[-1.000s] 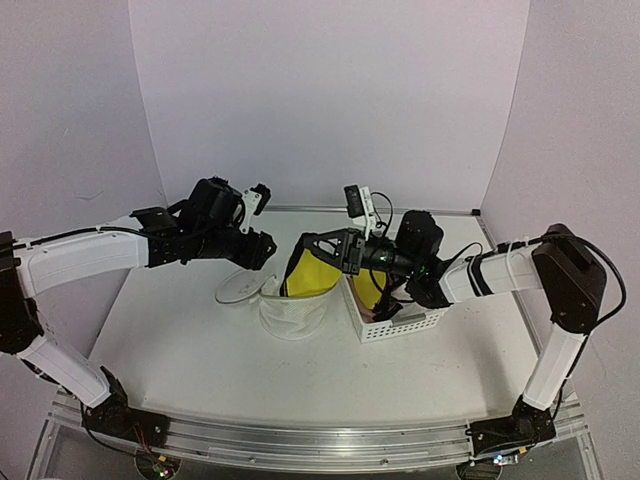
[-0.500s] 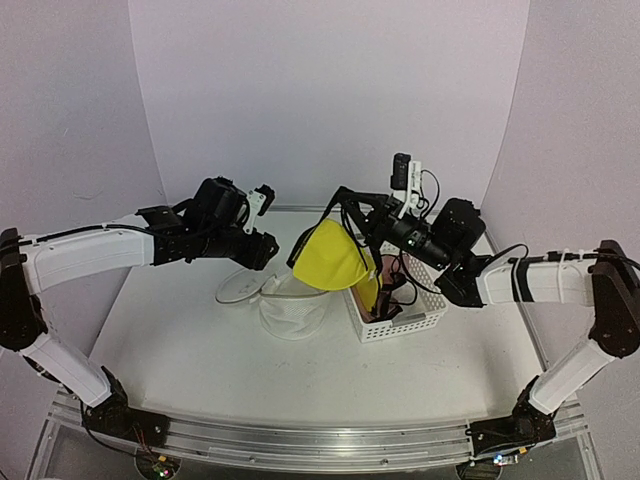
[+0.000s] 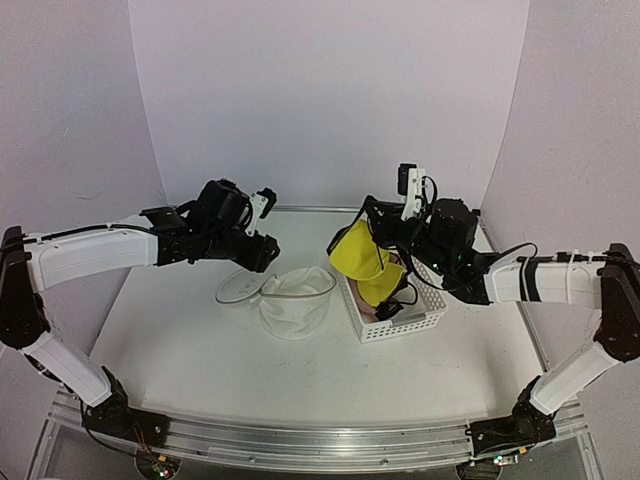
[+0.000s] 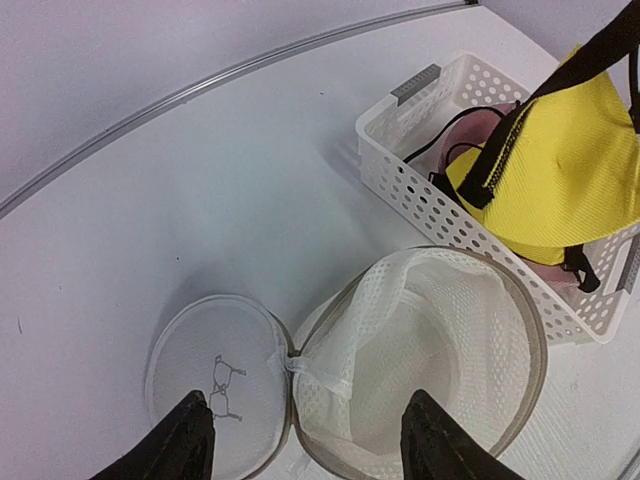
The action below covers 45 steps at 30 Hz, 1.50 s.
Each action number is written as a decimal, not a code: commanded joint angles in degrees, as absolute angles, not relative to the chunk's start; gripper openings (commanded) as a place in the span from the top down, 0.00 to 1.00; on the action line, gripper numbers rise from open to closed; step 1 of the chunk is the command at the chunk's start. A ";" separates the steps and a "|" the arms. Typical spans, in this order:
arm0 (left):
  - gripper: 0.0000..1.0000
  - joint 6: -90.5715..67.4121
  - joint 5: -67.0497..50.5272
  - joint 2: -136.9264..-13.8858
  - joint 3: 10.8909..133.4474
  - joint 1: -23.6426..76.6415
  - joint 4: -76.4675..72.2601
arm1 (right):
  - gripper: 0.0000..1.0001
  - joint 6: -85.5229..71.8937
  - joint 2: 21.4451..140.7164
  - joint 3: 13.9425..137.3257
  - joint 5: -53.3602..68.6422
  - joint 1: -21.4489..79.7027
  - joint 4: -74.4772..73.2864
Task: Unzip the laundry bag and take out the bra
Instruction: Place the bra in the bin.
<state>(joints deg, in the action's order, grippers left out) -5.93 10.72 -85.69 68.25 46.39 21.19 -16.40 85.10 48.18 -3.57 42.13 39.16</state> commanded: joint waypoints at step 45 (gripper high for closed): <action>0.13 -57.24 -21.62 -71.45 41.67 20.77 2.86 | 0.21 -15.96 69.53 46.03 -11.89 33.93 -3.21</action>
<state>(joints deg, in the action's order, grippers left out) -46.96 -14.06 -73.49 44.73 22.87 11.84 -18.83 74.89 46.15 -9.80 33.91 2.72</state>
